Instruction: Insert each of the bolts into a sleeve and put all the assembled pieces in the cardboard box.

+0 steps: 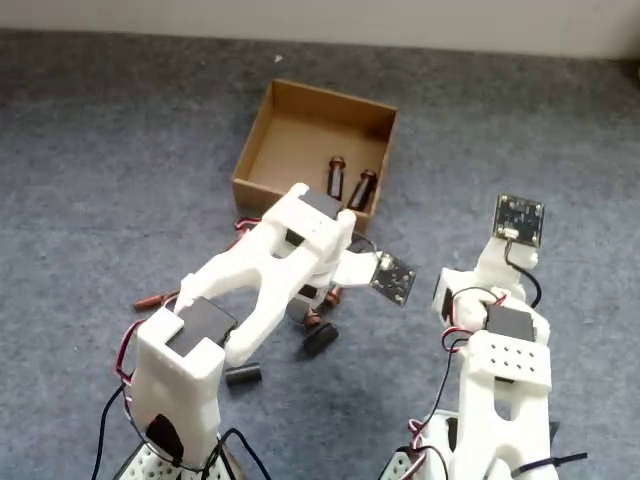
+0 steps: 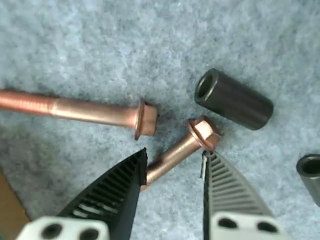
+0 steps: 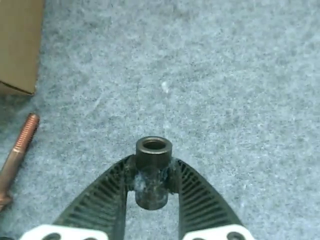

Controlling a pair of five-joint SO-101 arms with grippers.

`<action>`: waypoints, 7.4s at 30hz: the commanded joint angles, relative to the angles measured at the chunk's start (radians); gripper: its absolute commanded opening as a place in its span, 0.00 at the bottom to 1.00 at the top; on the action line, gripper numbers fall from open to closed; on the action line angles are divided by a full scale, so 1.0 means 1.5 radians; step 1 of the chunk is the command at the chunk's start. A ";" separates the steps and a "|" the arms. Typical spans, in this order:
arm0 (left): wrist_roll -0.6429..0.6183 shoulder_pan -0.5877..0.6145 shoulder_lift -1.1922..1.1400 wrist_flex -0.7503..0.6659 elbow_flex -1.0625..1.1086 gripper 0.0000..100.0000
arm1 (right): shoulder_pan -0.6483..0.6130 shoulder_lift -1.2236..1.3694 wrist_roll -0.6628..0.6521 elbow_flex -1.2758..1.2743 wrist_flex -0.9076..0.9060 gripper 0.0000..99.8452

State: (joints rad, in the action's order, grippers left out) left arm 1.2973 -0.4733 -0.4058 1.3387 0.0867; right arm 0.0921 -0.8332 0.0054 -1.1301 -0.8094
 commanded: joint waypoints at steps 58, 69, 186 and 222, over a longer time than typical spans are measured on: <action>-0.881 0.095 0.843 -0.177 0.392 0.01 | -0.287 -0.437 0.143 0.004 -0.048 0.01; -1.113 0.127 1.089 -0.349 0.515 0.01 | -0.412 -0.518 0.113 -0.039 -0.030 0.01; -1.068 0.367 1.487 -0.305 1.073 0.01 | -0.349 -0.281 -0.064 0.034 0.026 0.01; -1.068 0.369 1.486 -0.303 1.073 0.01 | -0.256 0.572 -0.064 0.364 0.616 0.14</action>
State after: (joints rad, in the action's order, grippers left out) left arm -0.3168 0.0713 1.8174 0.9106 1.6763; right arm -0.2992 0.1013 -0.1020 -0.6360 0.1757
